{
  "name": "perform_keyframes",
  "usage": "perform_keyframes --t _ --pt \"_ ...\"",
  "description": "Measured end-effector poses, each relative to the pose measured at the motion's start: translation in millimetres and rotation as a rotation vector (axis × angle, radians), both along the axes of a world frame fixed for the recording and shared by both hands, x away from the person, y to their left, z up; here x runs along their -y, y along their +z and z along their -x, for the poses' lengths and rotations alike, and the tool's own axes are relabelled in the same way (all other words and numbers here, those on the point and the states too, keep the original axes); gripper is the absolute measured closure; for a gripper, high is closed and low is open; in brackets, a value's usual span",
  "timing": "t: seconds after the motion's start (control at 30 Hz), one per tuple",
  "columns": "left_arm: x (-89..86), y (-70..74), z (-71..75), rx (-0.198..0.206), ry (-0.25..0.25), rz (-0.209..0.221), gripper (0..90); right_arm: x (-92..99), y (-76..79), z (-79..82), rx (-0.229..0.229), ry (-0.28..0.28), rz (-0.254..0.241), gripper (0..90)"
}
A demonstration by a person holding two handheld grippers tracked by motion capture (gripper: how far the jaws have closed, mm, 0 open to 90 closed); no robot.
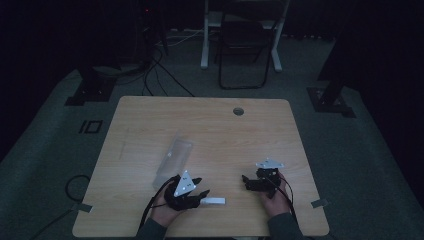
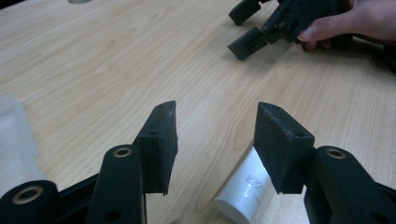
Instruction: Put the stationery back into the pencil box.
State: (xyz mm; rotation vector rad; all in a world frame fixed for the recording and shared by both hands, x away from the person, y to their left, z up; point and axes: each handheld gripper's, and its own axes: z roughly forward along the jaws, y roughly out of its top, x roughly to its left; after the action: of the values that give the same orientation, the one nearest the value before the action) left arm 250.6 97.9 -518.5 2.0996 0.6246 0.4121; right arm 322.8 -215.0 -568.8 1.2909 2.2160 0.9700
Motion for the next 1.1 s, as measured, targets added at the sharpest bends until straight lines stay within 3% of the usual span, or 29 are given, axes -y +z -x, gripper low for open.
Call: perform_keyframes --t 0.47,0.7,1.1 --pt "13.2 -9.9 -0.5 -0.052 -0.087 -0.005 43.8 0.0 0.0 0.0 0.000 0.000 0.000 12.4" --pt "21.1 -17.9 -3.7 -0.075 -0.124 -0.040 39.2 0.0 0.0 0.0 0.000 0.000 0.000 12.4" --pt "32.5 -32.0 -7.2 -0.103 -0.151 -0.097 40.0 0.0 0.0 0.0 0.000 0.000 0.000 12.4"
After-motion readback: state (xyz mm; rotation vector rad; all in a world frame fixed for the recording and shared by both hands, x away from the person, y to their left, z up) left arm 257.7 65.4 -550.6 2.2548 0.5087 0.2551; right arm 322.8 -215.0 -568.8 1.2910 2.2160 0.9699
